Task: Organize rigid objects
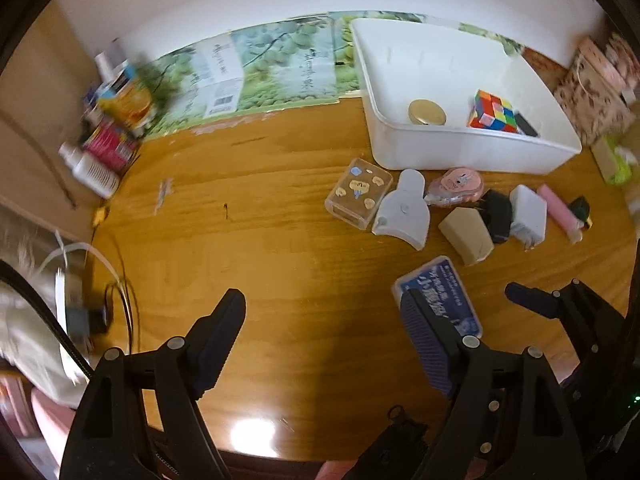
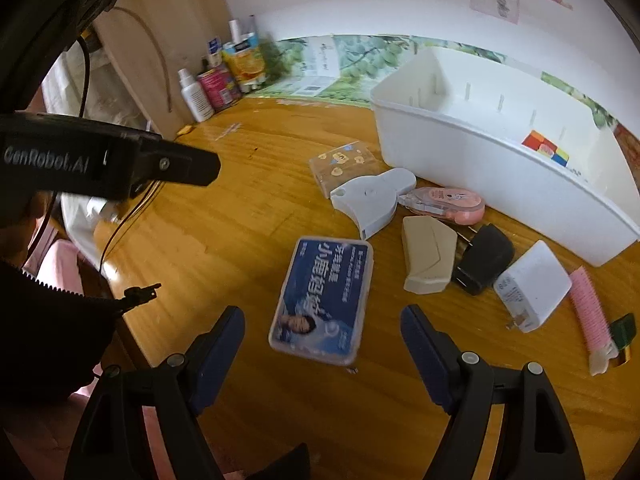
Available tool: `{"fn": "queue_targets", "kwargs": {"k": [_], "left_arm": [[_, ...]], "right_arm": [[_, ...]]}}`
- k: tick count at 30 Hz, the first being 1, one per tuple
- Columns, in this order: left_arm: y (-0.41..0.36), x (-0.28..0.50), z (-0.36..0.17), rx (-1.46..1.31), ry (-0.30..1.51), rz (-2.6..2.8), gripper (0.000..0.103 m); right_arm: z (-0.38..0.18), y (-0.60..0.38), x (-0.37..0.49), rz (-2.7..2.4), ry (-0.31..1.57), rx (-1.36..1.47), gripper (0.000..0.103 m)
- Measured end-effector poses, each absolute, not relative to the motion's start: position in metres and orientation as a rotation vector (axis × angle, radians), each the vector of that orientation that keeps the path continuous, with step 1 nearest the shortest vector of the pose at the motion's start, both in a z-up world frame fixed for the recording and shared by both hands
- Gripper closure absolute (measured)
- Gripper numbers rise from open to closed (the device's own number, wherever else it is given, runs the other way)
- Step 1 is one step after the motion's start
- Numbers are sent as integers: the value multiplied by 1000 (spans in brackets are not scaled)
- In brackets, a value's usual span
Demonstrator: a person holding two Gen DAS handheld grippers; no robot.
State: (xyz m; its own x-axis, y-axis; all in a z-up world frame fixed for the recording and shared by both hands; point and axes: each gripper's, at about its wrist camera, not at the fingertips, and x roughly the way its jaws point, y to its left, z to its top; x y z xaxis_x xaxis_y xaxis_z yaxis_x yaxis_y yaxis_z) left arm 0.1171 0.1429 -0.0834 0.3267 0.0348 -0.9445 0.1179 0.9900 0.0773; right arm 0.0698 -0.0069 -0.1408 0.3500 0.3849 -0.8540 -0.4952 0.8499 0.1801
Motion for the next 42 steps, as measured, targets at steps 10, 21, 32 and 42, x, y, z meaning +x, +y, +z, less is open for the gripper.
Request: {"fn": "queue_targets", "kwargs": {"k": [10, 21, 32, 42], "left_arm": [[142, 158, -101, 276, 1243, -208, 20], [120, 203, -136, 273, 1284, -342, 20], [124, 236, -175, 168, 1391, -342, 21], [134, 250, -184, 86, 1397, -333, 36]], "right_arm": [[-160, 10, 83, 435, 1113, -36, 22], [-169, 19, 84, 339, 1170, -95, 22], [-168, 27, 97, 383, 1202, -172, 46], [-168, 44, 116, 449, 1193, -227, 43]]}}
